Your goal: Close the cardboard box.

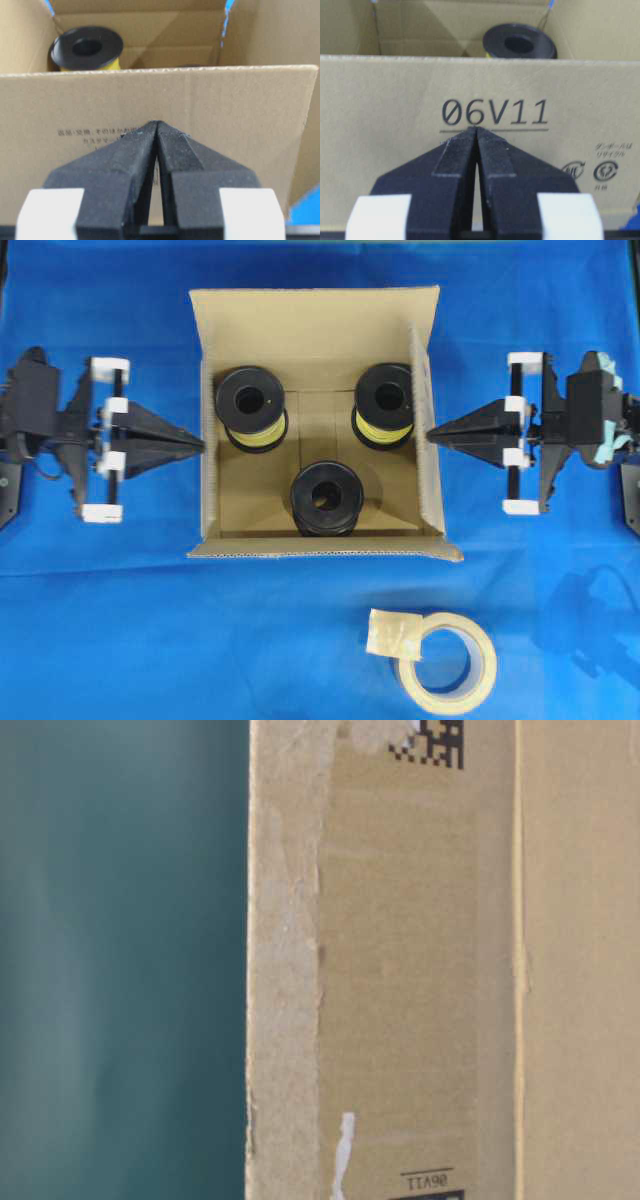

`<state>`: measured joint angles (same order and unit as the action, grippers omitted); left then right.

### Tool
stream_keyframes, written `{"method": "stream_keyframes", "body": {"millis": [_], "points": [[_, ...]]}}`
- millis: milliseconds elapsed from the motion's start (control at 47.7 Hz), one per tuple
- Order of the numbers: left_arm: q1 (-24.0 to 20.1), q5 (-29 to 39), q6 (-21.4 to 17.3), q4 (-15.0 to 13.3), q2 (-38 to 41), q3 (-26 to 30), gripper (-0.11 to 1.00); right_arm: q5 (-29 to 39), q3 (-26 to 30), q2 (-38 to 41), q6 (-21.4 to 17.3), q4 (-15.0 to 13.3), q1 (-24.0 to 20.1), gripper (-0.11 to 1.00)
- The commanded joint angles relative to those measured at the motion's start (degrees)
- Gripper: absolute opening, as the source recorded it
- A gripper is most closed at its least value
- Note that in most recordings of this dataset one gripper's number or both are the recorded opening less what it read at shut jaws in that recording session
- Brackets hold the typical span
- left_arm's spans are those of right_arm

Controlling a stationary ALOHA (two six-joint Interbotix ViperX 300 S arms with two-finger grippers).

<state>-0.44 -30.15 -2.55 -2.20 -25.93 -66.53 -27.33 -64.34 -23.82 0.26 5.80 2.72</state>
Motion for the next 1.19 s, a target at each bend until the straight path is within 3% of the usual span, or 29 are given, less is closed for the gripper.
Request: {"method": "stream_keyframes", "body": {"millis": [0, 377, 797, 1174], "points": [[-1.0, -1.3, -0.2, -0.1, 3.8, 3.8, 0.00, -1.8, 2.4, 1.6, 0.1, 0.0, 0.2, 0.00], [-2.8, 0.4, -0.3, -0.1, 11.2, 11.4, 0.00, -2.3, 8.4, 9.6, 0.1, 0.0, 0.3, 0.00], [-3.0, 0.7, 0.4, -0.1, 16.1, 11.9, 0.00, -2.3, 7.8, 12.7, -0.5, 0.1, 0.4, 0.00], [-3.1, 0.7, 2.5, -0.2, 21.4, 12.0, 0.00, -2.4, 8.0, 17.1, -0.6, 3.1, 0.4, 0.00]]}}
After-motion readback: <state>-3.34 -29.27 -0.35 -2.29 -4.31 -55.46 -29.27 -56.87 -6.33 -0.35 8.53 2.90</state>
